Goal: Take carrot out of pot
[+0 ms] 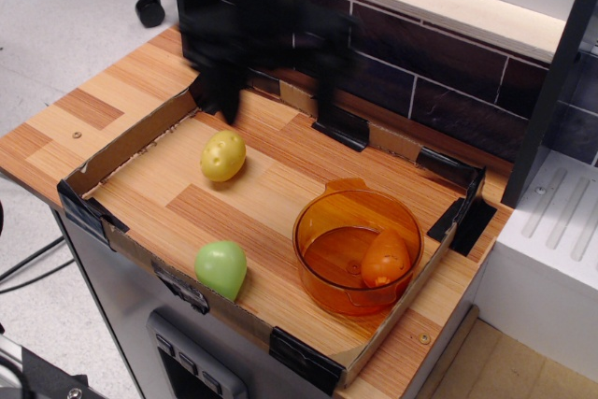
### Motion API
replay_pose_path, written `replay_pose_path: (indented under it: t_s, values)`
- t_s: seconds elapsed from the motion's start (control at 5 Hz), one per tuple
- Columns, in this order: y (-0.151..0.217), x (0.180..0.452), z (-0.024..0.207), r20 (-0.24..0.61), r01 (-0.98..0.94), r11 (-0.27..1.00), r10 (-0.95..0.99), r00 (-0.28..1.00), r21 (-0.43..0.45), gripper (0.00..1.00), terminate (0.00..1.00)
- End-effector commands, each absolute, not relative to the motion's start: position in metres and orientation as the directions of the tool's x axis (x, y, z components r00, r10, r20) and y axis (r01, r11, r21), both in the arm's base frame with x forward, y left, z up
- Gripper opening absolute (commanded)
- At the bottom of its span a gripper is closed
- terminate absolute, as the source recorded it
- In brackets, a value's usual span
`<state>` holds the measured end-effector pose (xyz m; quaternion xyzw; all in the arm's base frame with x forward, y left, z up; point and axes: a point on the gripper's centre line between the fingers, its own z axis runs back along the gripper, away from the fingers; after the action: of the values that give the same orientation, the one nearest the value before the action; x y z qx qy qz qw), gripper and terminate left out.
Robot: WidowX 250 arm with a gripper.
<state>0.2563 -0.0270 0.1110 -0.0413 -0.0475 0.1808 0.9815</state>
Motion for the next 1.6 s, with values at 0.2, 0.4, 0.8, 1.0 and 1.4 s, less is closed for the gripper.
replay_pose_path:
  t_s: [0.2, 0.4, 0.8, 1.0, 1.4]
  values:
    - [-0.078, 0.259, 0.079, 0.134, -0.438, 0.893, 0.449, 0.884, -0.101, 1.00, 0.00]
    - [-0.076, 0.258, 0.069, 0.107, -0.456, 0.884, 0.466, 0.879, -0.102, 1.00, 0.00]
    - [-0.073, 0.260, 0.053, 0.044, -0.476, 0.876, 0.479, 0.876, -0.075, 1.00, 0.00]
    - [-0.071, 0.258, 0.046, 0.033, -0.474, 0.878, 0.477, 0.878, -0.069, 1.00, 0.00]
    - [-0.072, 0.256, 0.033, 0.020, -0.472, 0.880, 0.473, 0.881, -0.051, 1.00, 0.00]
